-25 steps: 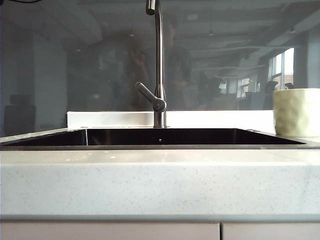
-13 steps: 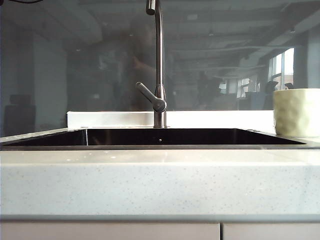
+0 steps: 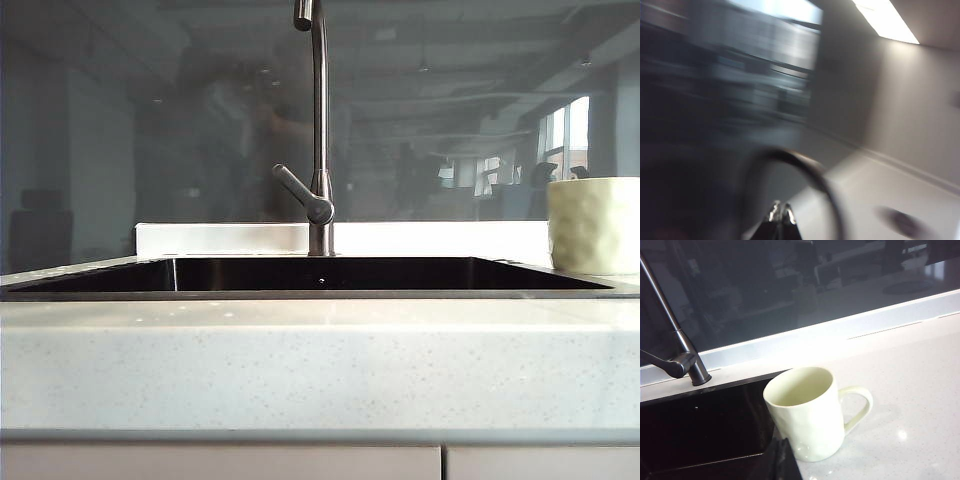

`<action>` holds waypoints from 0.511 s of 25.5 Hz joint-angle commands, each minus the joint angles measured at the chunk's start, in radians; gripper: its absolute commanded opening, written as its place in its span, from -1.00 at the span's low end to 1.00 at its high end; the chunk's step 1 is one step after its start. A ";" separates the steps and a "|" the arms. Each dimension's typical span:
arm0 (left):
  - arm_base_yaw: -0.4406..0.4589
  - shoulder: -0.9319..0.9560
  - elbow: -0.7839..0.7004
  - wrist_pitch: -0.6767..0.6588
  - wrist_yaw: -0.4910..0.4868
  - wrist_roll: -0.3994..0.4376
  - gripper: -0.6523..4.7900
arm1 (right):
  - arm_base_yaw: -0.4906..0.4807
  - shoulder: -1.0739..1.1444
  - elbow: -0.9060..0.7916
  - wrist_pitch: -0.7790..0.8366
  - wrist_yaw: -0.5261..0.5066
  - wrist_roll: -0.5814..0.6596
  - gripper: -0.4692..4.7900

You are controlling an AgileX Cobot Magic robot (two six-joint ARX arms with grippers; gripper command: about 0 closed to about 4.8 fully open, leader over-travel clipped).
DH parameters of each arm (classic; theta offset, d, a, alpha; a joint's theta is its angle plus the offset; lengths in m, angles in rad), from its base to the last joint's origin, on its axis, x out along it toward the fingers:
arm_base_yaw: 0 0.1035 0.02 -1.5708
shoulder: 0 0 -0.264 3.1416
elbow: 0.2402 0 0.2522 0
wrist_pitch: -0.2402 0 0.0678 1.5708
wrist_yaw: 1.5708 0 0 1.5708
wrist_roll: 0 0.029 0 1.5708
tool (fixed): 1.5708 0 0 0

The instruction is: Pick up the mug next to the sink, go to the faucet to get some water, pour the water into the sink, and finally put the mug back to its place.

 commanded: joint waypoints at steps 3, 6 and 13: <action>-0.080 -0.196 0.005 -0.837 -0.537 0.567 -0.77 | 0.000 -0.002 0.006 0.018 0.005 -0.001 -0.84; -0.135 -0.274 0.002 -0.921 -0.652 0.653 -0.77 | 0.000 -0.002 0.006 0.018 -0.004 -0.001 -0.84; -0.189 -0.621 -0.254 -0.863 -0.782 0.642 -0.77 | 0.000 -0.002 0.006 0.018 0.002 -0.001 -0.84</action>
